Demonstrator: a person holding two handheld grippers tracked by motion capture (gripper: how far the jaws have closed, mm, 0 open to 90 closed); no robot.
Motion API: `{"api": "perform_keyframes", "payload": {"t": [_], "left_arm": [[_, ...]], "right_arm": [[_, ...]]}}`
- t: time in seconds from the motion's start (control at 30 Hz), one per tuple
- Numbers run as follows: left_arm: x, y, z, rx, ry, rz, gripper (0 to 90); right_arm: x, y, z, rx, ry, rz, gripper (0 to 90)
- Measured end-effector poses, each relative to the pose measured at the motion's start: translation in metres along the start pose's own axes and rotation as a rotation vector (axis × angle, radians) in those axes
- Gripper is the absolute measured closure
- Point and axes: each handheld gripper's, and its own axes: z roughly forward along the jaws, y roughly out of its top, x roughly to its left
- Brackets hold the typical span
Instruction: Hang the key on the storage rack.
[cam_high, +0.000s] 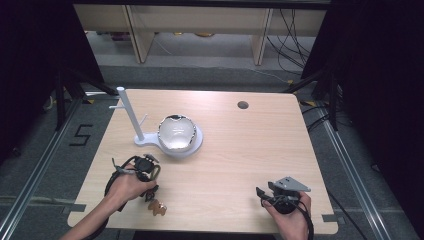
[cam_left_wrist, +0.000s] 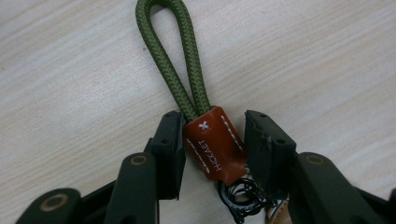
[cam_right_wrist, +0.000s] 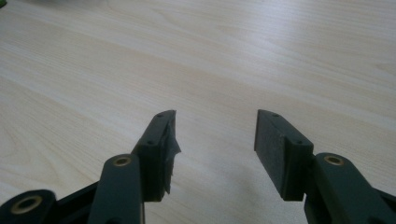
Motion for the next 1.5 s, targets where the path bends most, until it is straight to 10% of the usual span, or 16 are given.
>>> {"api": "perform_keyframes", "payload": {"t": [0.5, 1.03, 1.5], "left_arm": [[0.000, -0.001, 0.003, -0.024, 0.016, -0.059, 55.6], [-0.001, -0.004, -0.003, -0.030, -0.009, 0.129, 69.0], [0.004, -0.024, -0.015, -0.193, -0.057, 0.129, 69.7]], "right_arm": [[0.004, 0.000, 0.000, 0.008, 0.000, 0.032, 48.1], [0.000, 0.000, 0.000, -0.004, 0.003, 0.000, 47.9], [0.000, 0.000, -0.002, -0.018, -0.002, -0.001, 47.6]]}}
